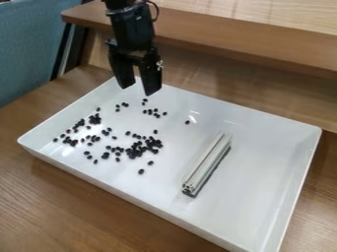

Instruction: Sweep into pile

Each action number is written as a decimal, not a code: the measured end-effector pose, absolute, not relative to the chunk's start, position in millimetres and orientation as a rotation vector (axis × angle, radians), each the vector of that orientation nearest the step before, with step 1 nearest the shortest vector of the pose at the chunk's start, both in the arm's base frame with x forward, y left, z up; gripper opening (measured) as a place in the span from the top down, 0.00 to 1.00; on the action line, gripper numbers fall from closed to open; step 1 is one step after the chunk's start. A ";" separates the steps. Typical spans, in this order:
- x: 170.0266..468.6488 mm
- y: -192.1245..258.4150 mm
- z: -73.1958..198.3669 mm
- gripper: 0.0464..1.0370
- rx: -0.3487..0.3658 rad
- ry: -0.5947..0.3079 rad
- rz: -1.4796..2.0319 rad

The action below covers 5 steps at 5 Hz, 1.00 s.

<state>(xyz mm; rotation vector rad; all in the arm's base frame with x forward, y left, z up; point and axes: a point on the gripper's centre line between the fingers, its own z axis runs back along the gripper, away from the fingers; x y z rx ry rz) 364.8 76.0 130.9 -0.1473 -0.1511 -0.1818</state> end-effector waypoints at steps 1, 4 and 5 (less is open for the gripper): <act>362.9 75.5 116.4 0.04 -0.163 -0.112 -0.176; 328.3 19.6 108.6 0.04 -0.152 -0.114 -0.246; 320.8 2.2 110.0 0.04 -0.103 -0.131 -0.191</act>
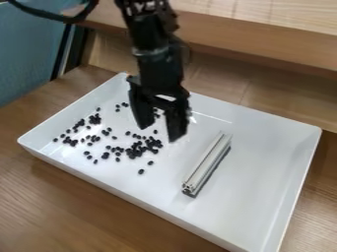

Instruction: Sweep into pile

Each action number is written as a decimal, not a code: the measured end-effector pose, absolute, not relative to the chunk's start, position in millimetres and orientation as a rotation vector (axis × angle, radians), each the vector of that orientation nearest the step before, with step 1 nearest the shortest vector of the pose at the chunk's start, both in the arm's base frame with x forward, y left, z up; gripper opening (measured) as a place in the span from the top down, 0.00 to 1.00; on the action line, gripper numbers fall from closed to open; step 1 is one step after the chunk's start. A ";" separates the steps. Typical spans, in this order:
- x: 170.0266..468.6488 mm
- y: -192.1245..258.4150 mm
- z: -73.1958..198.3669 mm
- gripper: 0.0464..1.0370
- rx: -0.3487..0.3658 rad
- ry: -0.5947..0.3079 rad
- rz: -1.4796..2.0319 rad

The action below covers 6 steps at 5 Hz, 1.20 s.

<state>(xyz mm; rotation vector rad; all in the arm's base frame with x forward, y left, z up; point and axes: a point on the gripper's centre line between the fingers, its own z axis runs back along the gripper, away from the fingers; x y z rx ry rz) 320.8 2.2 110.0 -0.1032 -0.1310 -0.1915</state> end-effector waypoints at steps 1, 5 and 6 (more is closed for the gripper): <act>322.1 -5.3 110.6 0.04 -0.085 -0.138 -0.145; 345.7 -37.7 58.2 0.04 -0.065 -0.037 -0.076; 347.9 -39.7 44.7 0.04 -0.048 -0.008 -0.055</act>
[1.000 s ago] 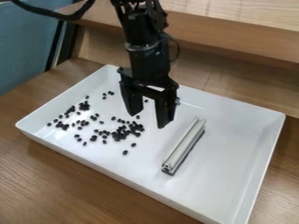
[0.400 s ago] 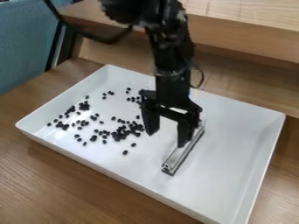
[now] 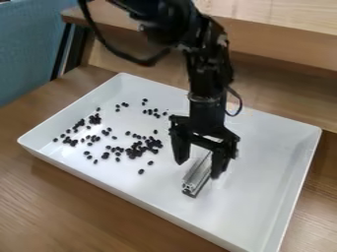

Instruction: Sweep into pile

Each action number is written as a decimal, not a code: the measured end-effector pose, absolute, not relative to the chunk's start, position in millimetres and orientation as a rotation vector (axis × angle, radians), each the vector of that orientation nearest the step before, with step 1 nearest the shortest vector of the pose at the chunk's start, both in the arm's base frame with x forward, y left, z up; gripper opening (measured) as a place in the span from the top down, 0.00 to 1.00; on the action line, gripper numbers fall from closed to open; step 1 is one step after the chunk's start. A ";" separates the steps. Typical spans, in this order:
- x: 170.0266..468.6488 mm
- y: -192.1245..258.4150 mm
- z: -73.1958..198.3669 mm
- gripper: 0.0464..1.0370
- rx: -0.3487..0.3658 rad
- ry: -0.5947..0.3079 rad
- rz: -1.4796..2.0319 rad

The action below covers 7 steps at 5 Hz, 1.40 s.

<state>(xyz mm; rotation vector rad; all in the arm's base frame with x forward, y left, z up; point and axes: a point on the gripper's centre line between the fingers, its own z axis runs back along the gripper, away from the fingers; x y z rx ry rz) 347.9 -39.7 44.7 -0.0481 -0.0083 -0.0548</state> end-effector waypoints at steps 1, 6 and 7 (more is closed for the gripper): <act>351.6 -38.5 41.6 0.08 -0.037 -0.031 -0.030; 309.2 -7.5 23.0 0.65 -0.076 -0.024 -0.084; 306.5 5.0 23.1 0.65 -0.050 -0.044 -0.131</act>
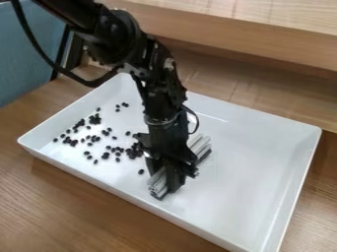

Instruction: Sweep into pile

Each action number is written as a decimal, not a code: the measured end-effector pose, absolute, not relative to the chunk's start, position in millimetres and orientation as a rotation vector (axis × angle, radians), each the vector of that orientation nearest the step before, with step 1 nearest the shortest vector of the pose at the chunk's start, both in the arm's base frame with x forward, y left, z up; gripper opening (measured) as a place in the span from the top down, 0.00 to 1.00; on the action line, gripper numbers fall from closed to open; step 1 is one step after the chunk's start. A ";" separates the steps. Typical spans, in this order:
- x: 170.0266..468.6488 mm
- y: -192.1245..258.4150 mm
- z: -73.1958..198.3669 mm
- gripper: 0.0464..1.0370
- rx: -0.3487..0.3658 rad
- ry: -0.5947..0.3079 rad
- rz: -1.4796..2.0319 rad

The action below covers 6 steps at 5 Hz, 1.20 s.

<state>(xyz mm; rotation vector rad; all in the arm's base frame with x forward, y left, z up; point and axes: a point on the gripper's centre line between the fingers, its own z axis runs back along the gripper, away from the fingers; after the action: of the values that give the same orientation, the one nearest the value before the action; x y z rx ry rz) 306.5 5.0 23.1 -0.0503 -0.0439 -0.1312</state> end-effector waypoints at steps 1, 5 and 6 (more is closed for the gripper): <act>306.6 22.3 22.9 0.65 0.004 -0.044 -0.142; 318.3 86.5 25.0 0.65 0.043 -0.033 -0.049; 321.4 100.1 26.0 0.65 0.045 -0.036 -0.044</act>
<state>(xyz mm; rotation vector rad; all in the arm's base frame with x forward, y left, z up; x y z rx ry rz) 321.4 100.1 26.0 0.0453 -0.0359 -0.0436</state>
